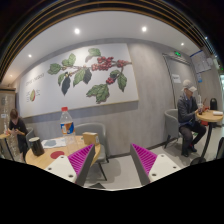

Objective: Pour water

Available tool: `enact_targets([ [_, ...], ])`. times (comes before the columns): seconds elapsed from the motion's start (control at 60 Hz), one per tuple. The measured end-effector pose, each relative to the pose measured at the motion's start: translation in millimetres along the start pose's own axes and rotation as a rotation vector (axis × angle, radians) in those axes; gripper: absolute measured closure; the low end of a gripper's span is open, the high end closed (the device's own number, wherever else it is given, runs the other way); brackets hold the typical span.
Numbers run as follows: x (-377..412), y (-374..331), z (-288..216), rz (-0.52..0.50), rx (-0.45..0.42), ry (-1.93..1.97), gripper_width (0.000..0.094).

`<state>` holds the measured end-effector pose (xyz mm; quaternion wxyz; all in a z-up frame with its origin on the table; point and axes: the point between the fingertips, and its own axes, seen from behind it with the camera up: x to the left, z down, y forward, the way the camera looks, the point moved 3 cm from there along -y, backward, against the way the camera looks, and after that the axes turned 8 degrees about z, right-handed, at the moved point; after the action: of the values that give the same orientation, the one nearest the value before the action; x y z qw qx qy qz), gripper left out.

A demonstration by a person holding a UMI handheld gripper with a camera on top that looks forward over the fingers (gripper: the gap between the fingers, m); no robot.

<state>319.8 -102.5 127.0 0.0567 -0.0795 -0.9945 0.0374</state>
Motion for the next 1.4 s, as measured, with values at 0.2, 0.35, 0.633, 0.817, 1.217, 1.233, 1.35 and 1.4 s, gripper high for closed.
enact_targets([
  [0.2,-4.2,15.0,0.1,0.005,0.003,-0.011,0.0169],
  [0.35,36.4,33.5,12.4,-0.056,0.029,-0.046,0.0169],
  [0.633,157.1,95.3,32.2,-0.241,0.063,-0.106,0.0173],
  [0.817,213.5,150.4,22.9,-0.226,0.048,-0.119,0.0166],
  [1.217,241.8,209.4,-4.0,-0.161,-0.045,-0.17,0.0523],
  [1.233,256.8,204.8,4.9,-0.147,-0.053,-0.174,0.0538],
  [1.35,240.9,204.0,-9.9,-0.123,-0.095,-0.291,0.0589],
  [1.4,255.6,196.0,-13.3,-0.114,-0.125,-0.386,0.0589],
])
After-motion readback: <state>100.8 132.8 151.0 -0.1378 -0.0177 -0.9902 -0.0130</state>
